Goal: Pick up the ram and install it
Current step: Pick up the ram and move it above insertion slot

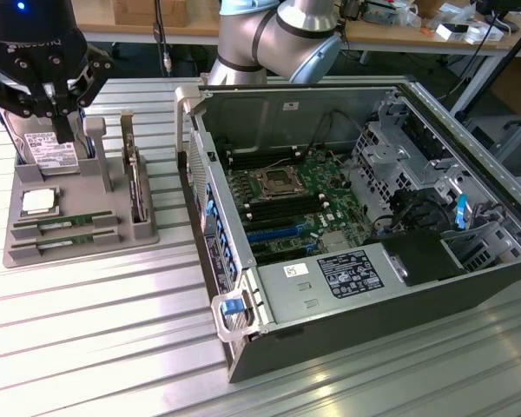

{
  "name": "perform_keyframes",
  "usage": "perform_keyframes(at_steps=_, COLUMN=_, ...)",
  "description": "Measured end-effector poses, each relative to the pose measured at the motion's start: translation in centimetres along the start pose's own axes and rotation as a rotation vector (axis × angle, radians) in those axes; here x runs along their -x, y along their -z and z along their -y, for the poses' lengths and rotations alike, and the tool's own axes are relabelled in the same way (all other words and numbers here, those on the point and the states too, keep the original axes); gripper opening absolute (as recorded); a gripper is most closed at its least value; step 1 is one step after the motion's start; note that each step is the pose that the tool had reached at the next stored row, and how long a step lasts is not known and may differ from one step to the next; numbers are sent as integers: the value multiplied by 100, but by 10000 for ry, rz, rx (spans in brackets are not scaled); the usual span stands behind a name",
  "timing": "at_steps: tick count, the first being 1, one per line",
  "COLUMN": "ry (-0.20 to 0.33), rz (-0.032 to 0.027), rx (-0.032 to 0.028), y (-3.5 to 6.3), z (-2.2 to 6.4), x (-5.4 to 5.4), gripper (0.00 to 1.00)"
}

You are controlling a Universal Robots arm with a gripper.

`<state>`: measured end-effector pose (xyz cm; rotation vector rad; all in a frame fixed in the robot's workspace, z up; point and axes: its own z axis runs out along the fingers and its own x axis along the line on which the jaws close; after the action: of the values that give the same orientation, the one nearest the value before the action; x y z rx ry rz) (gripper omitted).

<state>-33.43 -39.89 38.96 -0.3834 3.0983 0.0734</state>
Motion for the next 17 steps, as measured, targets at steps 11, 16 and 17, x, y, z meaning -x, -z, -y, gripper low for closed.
perform_keyframes(at_steps=11, ry=1315, rz=-58, rx=32, y=0, z=0, x=0, gripper=10)
perform_keyframes(at_steps=16, ry=2149, rz=-95, rx=53, y=0, z=0, x=0, gripper=10)
perform_keyframes(at_steps=17, ry=2284, rz=-101, rx=56, y=0, z=0, x=0, gripper=10)
